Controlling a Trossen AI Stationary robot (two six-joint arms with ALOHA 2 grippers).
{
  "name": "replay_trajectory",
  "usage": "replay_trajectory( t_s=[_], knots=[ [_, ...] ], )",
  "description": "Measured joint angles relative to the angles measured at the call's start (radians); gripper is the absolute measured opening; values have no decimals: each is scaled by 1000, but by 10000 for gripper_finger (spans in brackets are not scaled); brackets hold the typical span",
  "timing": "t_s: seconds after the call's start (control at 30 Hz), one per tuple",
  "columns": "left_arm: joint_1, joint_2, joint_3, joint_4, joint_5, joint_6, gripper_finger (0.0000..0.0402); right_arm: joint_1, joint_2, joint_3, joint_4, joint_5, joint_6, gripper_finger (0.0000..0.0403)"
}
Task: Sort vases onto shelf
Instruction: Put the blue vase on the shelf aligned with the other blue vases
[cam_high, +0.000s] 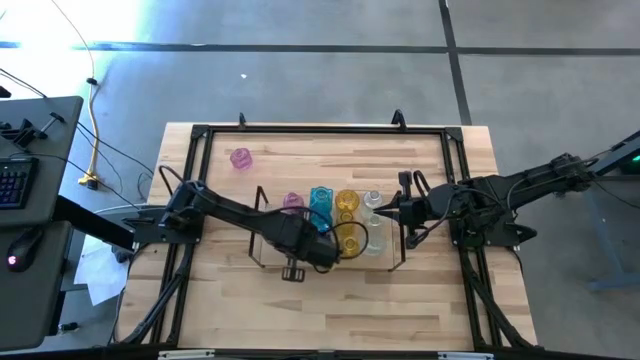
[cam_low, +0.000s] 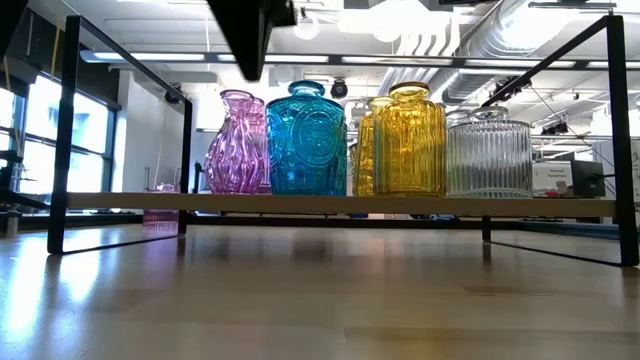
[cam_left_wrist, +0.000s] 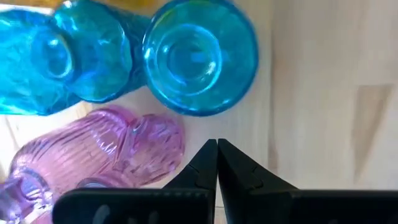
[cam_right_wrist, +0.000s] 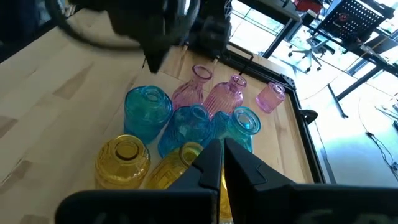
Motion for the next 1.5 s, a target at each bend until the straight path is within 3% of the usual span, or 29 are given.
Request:
replay_trajectory(
  t_s=[0.6,1.2,1.5],
  knots=[
    [45,-1,-62,177,34,62,0,0,0,0,-10,0,16,0],
    [40,-31,-33,125,28,37,0,0,0,0,-5,0,11,0],
    [21,-22,-33,165,136,54,0,0,0,0,-9,0,12,0]
  ],
)
